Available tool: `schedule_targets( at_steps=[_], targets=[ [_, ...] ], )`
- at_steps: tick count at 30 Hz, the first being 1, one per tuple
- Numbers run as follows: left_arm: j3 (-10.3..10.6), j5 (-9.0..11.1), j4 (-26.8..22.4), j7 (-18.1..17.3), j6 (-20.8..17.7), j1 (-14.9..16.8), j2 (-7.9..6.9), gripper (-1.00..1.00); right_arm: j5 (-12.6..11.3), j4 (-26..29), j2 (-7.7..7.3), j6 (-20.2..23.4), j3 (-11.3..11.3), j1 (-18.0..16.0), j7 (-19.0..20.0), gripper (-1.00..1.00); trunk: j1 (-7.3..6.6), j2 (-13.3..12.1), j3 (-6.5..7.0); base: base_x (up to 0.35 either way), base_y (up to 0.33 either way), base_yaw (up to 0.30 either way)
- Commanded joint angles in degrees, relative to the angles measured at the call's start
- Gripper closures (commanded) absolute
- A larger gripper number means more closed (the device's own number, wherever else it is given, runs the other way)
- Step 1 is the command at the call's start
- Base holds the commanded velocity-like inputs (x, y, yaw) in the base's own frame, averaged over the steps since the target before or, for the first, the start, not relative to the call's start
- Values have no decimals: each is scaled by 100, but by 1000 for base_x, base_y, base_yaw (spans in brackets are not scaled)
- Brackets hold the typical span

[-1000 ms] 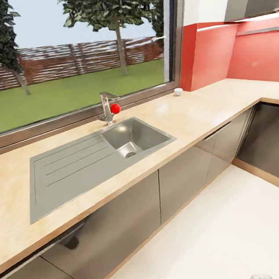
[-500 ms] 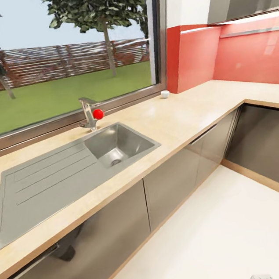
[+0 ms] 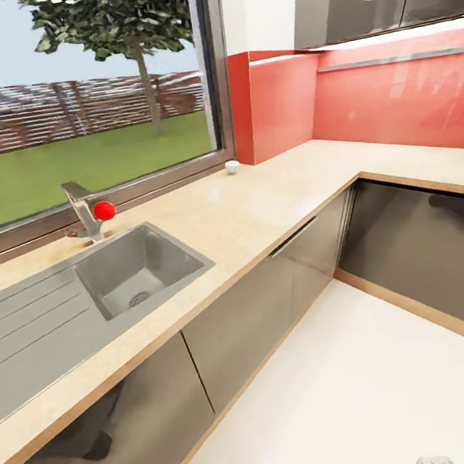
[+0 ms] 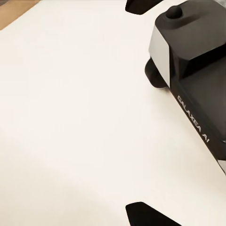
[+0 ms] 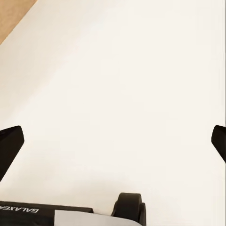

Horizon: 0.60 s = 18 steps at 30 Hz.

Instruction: Set up a coffee station on the kitchen countertop: keep the coffee maker on the countertop, move the bottle of coffee from the kitchen shelf to the counter next to the coffee maker, place a paper coffee filter on top of the coffee maker, put the saucer next to the coffee maker with the coffee cup on the saucer, and place the electric kettle next to the coffee maker.

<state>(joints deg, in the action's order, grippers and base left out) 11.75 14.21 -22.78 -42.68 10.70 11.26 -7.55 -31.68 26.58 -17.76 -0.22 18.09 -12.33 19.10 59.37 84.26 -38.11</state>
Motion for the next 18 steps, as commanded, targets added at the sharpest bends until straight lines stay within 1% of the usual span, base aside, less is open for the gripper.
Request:
schedule_targets(
  at_steps=[1,5,8,12,18],
  targets=[
    [39,29,1,5,37,1,-5,-100,-58,-3,-5,-3,37,-6,6,-100,1,2,-2,120,-276,-190],
    [44,29,1,6,37,1,-3,-100,-58,-3,-3,-4,37,-6,4,-100,1,2,3,52,-291,-87],
    [40,29,1,6,37,1,-2,-100,-58,-3,-5,-5,37,-6,1,-100,1,2,4,11,-192,-17],
    [38,29,1,6,37,0,-1,-100,-58,-3,-5,-5,37,-6,-1,-100,1,2,5,4,-82,-7],
    [38,29,2,6,37,1,-1,-100,-58,-3,-6,-5,37,-6,-3,-100,1,2,5,1,-17,-2]
  ],
)
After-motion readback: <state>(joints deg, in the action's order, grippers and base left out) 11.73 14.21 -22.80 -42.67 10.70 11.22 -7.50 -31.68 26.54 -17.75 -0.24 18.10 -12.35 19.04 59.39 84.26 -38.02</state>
